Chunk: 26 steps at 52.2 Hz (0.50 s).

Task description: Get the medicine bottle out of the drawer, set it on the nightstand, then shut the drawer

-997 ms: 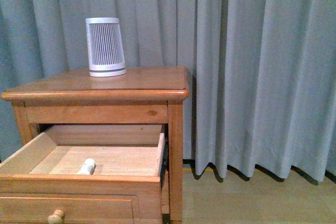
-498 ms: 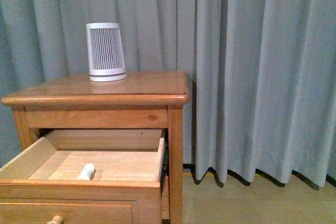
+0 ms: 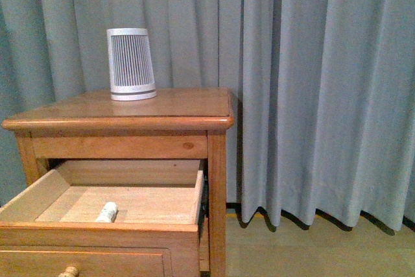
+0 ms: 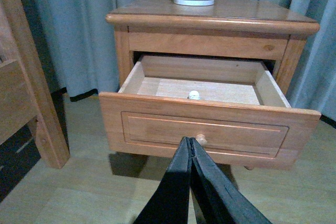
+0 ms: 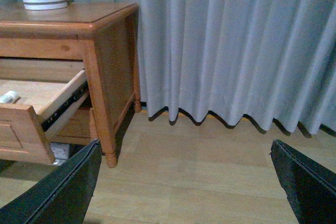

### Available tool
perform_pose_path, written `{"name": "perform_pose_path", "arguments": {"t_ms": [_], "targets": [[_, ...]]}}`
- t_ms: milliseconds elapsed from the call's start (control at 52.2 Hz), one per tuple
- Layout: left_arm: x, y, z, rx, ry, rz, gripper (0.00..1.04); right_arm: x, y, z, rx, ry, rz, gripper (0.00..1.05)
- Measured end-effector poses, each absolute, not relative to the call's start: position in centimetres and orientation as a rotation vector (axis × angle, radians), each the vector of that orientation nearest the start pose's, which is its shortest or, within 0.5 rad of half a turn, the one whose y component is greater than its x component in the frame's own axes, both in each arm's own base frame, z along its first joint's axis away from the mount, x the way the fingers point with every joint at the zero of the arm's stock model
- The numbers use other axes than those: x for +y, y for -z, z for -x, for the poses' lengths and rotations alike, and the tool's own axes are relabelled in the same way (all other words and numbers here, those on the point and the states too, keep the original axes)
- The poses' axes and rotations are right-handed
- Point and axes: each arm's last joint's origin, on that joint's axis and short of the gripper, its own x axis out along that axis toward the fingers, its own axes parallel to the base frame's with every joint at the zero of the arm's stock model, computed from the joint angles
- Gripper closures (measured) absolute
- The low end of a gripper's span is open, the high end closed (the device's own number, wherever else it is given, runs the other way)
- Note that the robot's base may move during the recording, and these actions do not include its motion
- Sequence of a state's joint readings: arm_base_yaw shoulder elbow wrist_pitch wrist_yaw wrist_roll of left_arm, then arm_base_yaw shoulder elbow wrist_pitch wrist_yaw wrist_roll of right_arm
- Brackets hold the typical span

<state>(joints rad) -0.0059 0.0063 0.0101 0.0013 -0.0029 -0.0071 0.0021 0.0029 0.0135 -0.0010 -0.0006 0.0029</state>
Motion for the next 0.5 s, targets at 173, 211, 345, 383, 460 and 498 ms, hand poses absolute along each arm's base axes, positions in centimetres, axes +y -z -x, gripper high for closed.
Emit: {"name": "perform_pose_path", "arguments": {"t_ms": [173,211,345,383,460,498], "targets": [[-0.05,-16.66,-9.75,-0.005,0.003,0.007,0.92,0.02,-16.78,-9.70,-0.010,-0.003,-0.003,0.07],[-0.05,-16.66,-9.74,-0.006,0.003,0.007,0.85,0.02,-16.78,-9.70,-0.010,-0.003,-0.002,0.07],[-0.05,-16.65,-9.74,-0.005,0.006,0.005,0.62,0.01,-16.78,-9.70,-0.010,0.001,-0.003,0.07],[-0.05,-16.65,-9.74,-0.005,0.005,0.005,0.55,0.01,-16.78,-9.70,-0.010,0.001,-0.003,0.07],[-0.05,-16.65,-9.74,-0.005,0.006,0.005,0.43,0.01,-16.78,-9.70,-0.010,0.001,-0.003,0.07],[-0.05,-16.65,-9.74,-0.005,0.005,0.005,0.34,0.01,-16.78,-9.70,-0.010,0.001,-0.003,0.07]]}}
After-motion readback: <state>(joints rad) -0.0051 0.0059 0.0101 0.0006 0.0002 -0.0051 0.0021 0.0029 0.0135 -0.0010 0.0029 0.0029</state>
